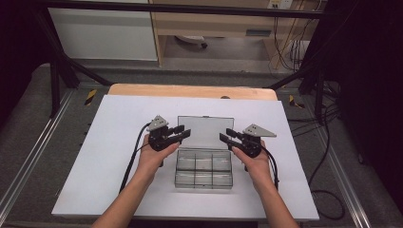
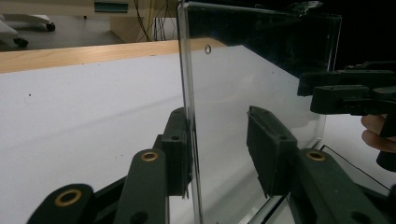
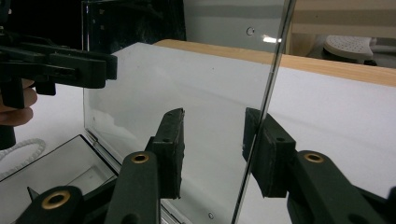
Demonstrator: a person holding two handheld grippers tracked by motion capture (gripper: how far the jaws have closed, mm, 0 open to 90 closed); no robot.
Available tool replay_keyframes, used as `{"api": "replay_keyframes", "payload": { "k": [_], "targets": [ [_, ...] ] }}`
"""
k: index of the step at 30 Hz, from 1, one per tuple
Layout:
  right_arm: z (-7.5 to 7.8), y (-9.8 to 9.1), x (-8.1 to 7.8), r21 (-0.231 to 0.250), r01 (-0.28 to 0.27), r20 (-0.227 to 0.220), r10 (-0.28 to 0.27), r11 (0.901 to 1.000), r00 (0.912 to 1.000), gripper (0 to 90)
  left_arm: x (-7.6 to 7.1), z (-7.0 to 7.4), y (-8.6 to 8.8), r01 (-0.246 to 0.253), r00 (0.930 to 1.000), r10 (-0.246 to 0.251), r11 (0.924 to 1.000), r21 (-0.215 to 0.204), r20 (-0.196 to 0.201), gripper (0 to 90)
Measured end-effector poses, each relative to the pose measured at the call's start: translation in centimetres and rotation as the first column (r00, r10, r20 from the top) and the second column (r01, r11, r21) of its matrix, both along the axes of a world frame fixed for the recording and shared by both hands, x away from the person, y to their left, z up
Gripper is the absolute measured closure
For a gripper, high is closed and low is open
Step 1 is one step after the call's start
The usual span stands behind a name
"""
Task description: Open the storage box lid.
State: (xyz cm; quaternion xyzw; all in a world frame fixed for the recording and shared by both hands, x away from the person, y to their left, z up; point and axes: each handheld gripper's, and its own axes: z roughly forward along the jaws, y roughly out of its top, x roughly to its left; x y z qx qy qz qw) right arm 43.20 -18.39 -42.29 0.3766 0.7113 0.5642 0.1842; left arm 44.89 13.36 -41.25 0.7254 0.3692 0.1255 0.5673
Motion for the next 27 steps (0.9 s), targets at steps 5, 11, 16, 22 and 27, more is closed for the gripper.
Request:
{"api": "replay_keyframes", "payload": {
  "k": [5,11,16,22,27],
  "targets": [
    [-0.1,0.0,0.1,-0.004,0.002,-0.008,-0.002,1.0000,1.0000,58.0,0.1,-0.2,-0.1,-0.006,1.0000,0.006,1.0000,-0.002,-0.006,59.7],
    [-0.4,0.0,0.3,-0.010,0.004,-0.019,-0.004,0.9999,0.9998,57.2,0.3,-0.5,-0.2,-0.008,0.9998,0.008,0.9999,0.011,-0.018,57.8],
    [-0.6,-0.1,0.4,-0.005,0.004,-0.029,-0.004,1.0000,0.9996,56.8,0.4,-0.7,-0.2,-0.008,0.9996,0.009,0.9998,0.019,-0.025,57.4],
    [-0.8,-0.1,0.6,-0.001,0.004,-0.040,-0.004,1.0000,0.9992,55.8,0.5,-0.9,-0.3,-0.011,0.9993,0.012,0.9997,0.022,-0.034,56.2],
    [-1.0,0.0,0.7,0.003,0.008,-0.053,-0.008,1.0000,0.9986,54.6,0.7,-1.2,-0.3,-0.015,0.9990,0.016,0.9996,0.023,-0.041,55.3]
  ]
}}
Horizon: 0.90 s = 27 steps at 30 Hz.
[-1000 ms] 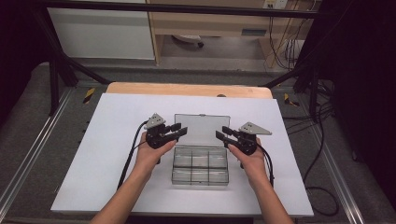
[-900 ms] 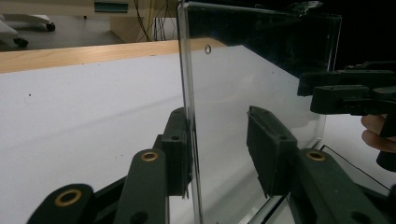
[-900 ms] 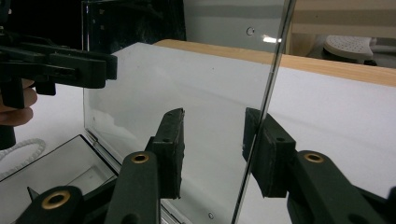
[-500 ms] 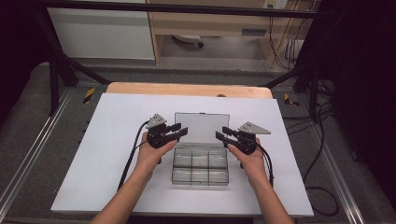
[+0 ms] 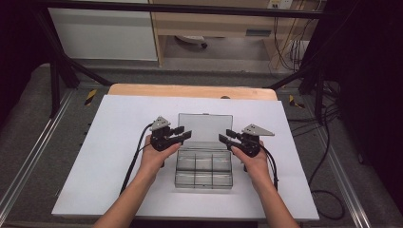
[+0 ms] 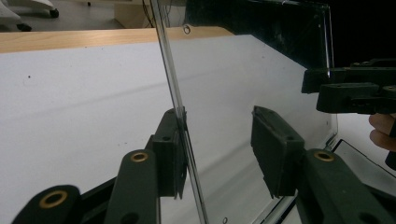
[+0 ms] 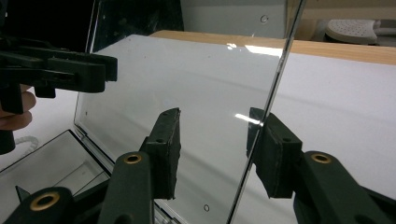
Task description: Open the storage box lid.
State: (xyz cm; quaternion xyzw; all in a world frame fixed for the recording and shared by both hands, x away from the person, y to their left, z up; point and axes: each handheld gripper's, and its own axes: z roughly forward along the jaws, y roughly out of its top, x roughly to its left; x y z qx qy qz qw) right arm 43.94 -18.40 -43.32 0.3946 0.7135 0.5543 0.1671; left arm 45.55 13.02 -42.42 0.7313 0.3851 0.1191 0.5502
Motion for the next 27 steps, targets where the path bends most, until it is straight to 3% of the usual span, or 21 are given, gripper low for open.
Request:
{"api": "replay_keyframes", "payload": {
  "k": [27],
  "targets": [
    [-0.76,0.20,0.18,-0.017,0.004,-0.058,-0.005,0.9998,0.9983,49.6,0.30,-0.94,-0.13,-0.001,0.9991,0.002,0.9998,0.020,-0.042,50.7]
  ]
}}
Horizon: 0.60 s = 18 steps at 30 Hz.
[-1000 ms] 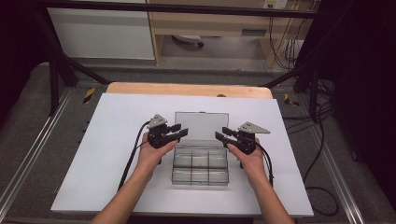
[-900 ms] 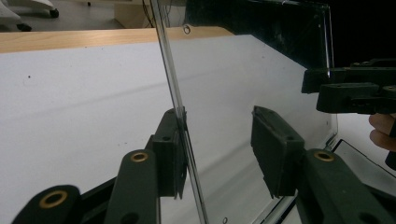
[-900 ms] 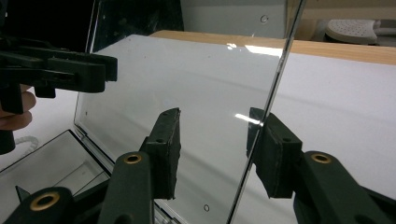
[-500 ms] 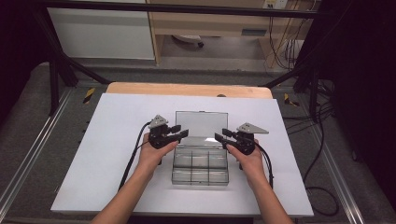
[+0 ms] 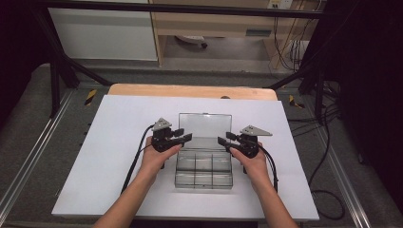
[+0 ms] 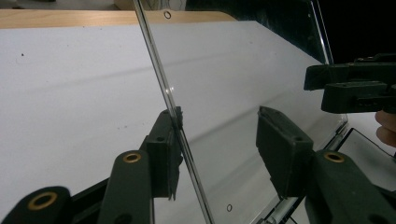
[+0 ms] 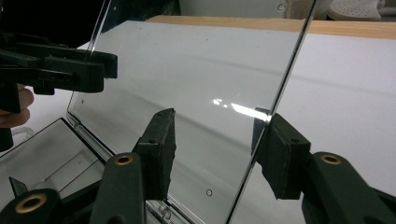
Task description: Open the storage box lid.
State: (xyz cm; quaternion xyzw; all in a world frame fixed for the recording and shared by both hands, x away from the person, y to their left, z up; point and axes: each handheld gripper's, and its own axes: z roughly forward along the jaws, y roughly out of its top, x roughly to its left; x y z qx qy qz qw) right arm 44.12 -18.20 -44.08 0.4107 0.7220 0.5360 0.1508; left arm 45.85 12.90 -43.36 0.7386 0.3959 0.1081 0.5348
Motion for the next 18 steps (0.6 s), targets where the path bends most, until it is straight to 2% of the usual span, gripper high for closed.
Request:
{"api": "replay_keyframes", "payload": {
  "k": [18],
  "targets": [
    [-0.31,-0.01,0.17,-0.007,-0.006,-0.034,0.006,1.0000,0.9994,46.6,0.26,-0.58,-0.06,0.006,0.9988,-0.006,0.9999,-0.009,-0.048,48.0]
  ]
}}
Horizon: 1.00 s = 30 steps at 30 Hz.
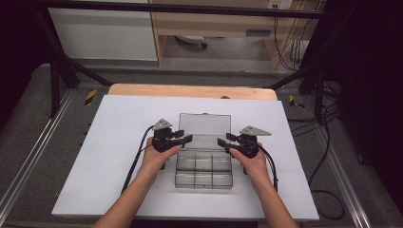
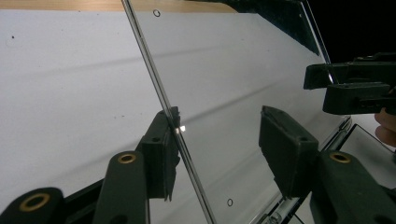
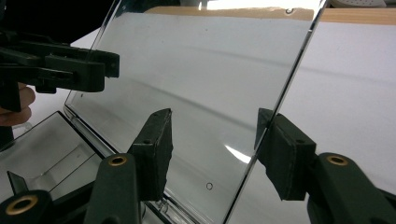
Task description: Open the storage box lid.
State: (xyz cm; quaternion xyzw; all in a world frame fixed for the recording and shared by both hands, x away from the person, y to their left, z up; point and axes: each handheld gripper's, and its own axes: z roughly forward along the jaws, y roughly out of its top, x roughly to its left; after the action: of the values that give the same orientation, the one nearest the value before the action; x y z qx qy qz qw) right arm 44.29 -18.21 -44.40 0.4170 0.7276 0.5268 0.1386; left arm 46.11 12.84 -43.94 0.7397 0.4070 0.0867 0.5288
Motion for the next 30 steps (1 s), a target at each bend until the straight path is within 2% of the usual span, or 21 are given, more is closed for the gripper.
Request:
{"api": "replay_keyframes", "payload": {
  "k": [7,30],
  "targets": [
    [-0.08,-0.03,0.05,-0.001,-0.001,-0.013,0.001,1.0000,0.9999,45.9,0.11,-0.16,0.04,-0.002,1.0000,0.002,1.0000,0.002,-0.004,47.2],
    [-0.26,-0.09,0.13,-0.011,0.001,-0.042,-0.002,0.9999,0.9991,43.5,0.11,-0.53,0.02,0.006,0.9984,-0.006,1.0000,0.003,-0.056,44.4]
  ]
}}
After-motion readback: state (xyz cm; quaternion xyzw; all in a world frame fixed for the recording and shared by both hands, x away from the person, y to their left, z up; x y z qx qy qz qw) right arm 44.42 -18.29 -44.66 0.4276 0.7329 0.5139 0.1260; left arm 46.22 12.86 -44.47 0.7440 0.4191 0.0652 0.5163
